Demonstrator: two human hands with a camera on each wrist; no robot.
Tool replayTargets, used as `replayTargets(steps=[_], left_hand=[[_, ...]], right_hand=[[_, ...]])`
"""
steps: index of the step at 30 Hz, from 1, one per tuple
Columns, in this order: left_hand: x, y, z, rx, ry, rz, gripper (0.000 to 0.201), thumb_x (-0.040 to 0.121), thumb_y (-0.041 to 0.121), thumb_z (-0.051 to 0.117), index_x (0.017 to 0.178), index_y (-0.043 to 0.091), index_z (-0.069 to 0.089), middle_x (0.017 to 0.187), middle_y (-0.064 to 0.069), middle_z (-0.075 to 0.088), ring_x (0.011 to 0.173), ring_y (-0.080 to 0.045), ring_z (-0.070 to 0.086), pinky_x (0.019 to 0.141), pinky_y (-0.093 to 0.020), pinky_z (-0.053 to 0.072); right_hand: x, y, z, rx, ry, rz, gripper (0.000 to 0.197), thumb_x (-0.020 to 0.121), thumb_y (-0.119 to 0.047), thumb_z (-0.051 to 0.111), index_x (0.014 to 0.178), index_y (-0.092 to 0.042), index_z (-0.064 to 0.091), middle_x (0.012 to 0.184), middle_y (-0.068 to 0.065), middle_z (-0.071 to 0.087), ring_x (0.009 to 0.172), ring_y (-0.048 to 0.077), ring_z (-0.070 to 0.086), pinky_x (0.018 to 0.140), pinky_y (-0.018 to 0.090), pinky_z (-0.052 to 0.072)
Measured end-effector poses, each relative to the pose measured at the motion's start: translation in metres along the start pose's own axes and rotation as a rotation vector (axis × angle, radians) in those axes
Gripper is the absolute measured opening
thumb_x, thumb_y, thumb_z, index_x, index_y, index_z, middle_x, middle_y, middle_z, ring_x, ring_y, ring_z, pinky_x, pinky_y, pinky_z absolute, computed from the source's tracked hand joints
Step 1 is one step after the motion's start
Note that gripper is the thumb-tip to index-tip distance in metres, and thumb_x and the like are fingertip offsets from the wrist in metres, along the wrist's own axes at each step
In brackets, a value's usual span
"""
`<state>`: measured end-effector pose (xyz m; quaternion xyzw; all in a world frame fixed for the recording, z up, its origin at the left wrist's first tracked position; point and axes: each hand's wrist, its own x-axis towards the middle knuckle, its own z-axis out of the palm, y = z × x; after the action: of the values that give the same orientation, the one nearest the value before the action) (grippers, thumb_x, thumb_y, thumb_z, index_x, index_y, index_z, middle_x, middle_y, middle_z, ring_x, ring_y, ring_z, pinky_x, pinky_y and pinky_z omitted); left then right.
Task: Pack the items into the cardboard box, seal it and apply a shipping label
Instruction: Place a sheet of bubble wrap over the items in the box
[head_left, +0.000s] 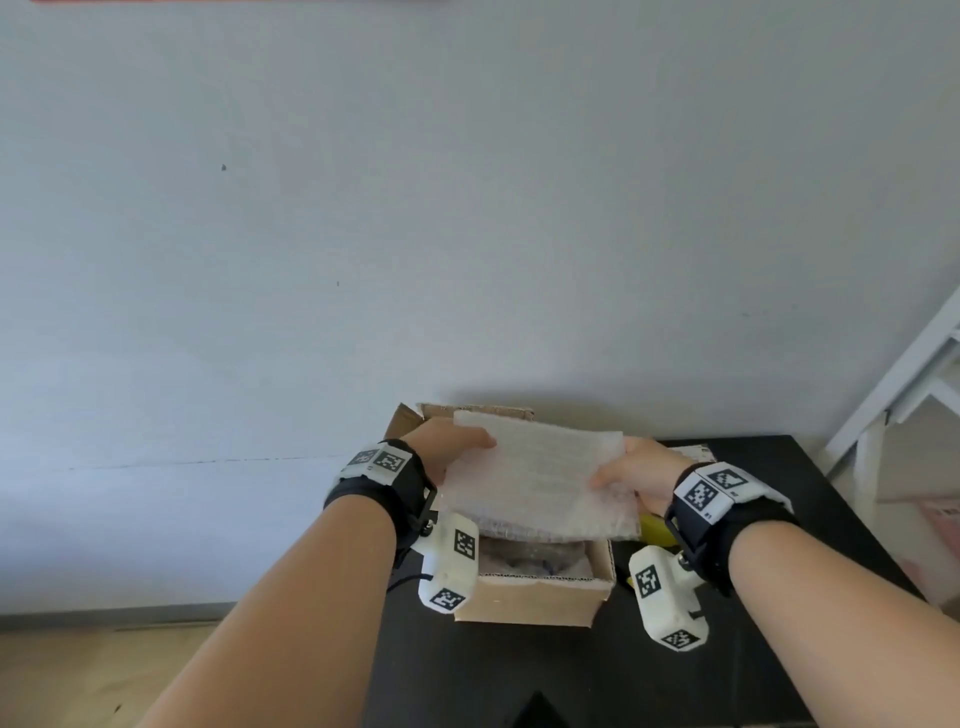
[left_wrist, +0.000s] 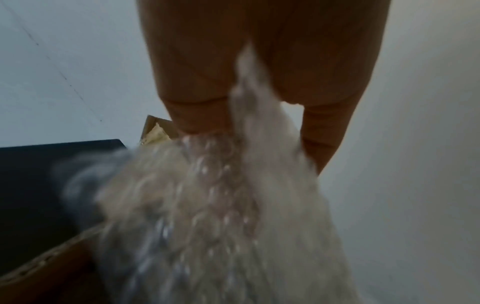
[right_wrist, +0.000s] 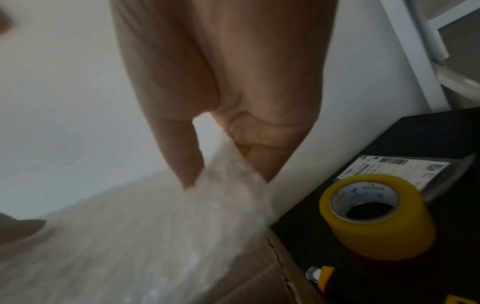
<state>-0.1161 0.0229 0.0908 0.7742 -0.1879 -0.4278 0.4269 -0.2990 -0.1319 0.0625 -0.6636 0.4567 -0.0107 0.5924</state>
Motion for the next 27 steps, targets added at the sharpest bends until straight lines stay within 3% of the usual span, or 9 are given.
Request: replayTargets(steps=[3,7,13,16,19,20,23,25,27], left_hand=[[0.006,-0.007,0.011,0.380,-0.032,-0.017,0.028,0.085,0.025,0.068,0.098,0.005,0.054,0.086,-0.009,0.056,0.080,-0.023,0.056,0.070,-0.029,0.046],[0.011,-0.005,0.016,0.661,-0.024,0.039,0.026,0.086,0.029,0.066,0.088,0.006,0.054,0.070,-0.001,0.047,0.062,-0.013,0.044,0.058,-0.023,0.038],[0.015,-0.016,0.014,0.940,-0.027,0.014,0.030,0.082,0.040,0.069,0.088,0.013,0.060,0.076,0.001,0.068,0.072,-0.015,0.064,0.069,-0.026,0.051],[0.015,-0.020,0.019,1.118,0.040,0.072,0.030,0.081,0.043,0.071,0.083,0.016,0.055,0.073,0.003,0.059,0.071,-0.015,0.057,0.071,-0.028,0.044],[0.015,-0.020,0.027,1.212,-0.026,0.110,0.031,0.081,0.035,0.073,0.098,0.011,0.063,0.095,-0.005,0.067,0.091,-0.022,0.064,0.076,-0.030,0.051],[0.015,-0.021,0.030,1.232,-0.039,0.119,0.028,0.080,0.031,0.075,0.096,0.011,0.064,0.097,-0.006,0.067,0.093,-0.024,0.064,0.078,-0.031,0.053],[0.018,-0.036,0.032,1.272,0.000,0.144,0.027,0.078,0.022,0.076,0.069,0.016,0.052,0.078,-0.002,0.062,0.082,-0.022,0.063,0.071,-0.031,0.053],[0.019,-0.044,0.031,1.260,-0.024,0.119,0.017,0.082,0.020,0.072,0.080,0.012,0.057,0.090,-0.004,0.066,0.087,-0.023,0.063,0.072,-0.029,0.051],[0.019,-0.047,0.028,1.191,-0.029,0.110,0.029,0.081,0.023,0.073,0.105,0.012,0.061,0.107,-0.005,0.066,0.098,-0.024,0.062,0.078,-0.029,0.051]], right_hand=[[0.002,0.005,0.006,-0.354,0.082,0.047,0.030,0.080,-0.002,0.063,0.110,0.003,0.061,0.109,0.020,0.063,0.099,0.032,0.062,0.082,0.035,0.052],[-0.011,-0.007,0.013,-0.593,0.172,-0.031,0.021,0.093,-0.002,0.045,0.107,0.005,0.060,0.089,0.012,0.060,0.092,0.029,0.058,0.064,0.028,0.043],[-0.017,-0.003,0.027,-0.771,0.173,-0.032,0.029,0.098,-0.008,0.040,0.124,-0.001,0.051,0.114,0.013,0.061,0.099,0.026,0.058,0.073,0.028,0.039],[-0.017,-0.002,0.030,-0.794,0.159,-0.036,0.028,0.099,-0.008,0.039,0.123,-0.003,0.051,0.120,0.014,0.059,0.108,0.028,0.058,0.078,0.029,0.042],[-0.008,0.002,0.028,-0.784,0.158,-0.030,0.010,0.093,-0.007,0.046,0.088,-0.012,0.053,0.088,0.008,0.056,0.079,0.023,0.057,0.066,0.029,0.043],[-0.003,0.004,0.028,-0.759,0.169,-0.006,0.017,0.090,-0.006,0.051,0.075,-0.014,0.048,0.075,0.004,0.049,0.066,0.020,0.050,0.058,0.027,0.039],[0.000,0.005,0.026,-0.642,0.132,0.030,0.028,0.080,-0.013,0.066,0.064,-0.015,0.044,0.065,0.001,0.041,0.057,0.015,0.041,0.052,0.024,0.033],[-0.001,0.004,0.028,-0.614,0.078,0.041,0.020,0.080,-0.019,0.068,0.070,-0.013,0.052,0.067,0.001,0.048,0.060,0.014,0.046,0.053,0.024,0.035],[0.002,0.007,0.030,-0.682,0.077,0.052,0.013,0.080,-0.019,0.067,0.078,-0.011,0.057,0.072,0.002,0.054,0.064,0.014,0.053,0.053,0.023,0.038]])
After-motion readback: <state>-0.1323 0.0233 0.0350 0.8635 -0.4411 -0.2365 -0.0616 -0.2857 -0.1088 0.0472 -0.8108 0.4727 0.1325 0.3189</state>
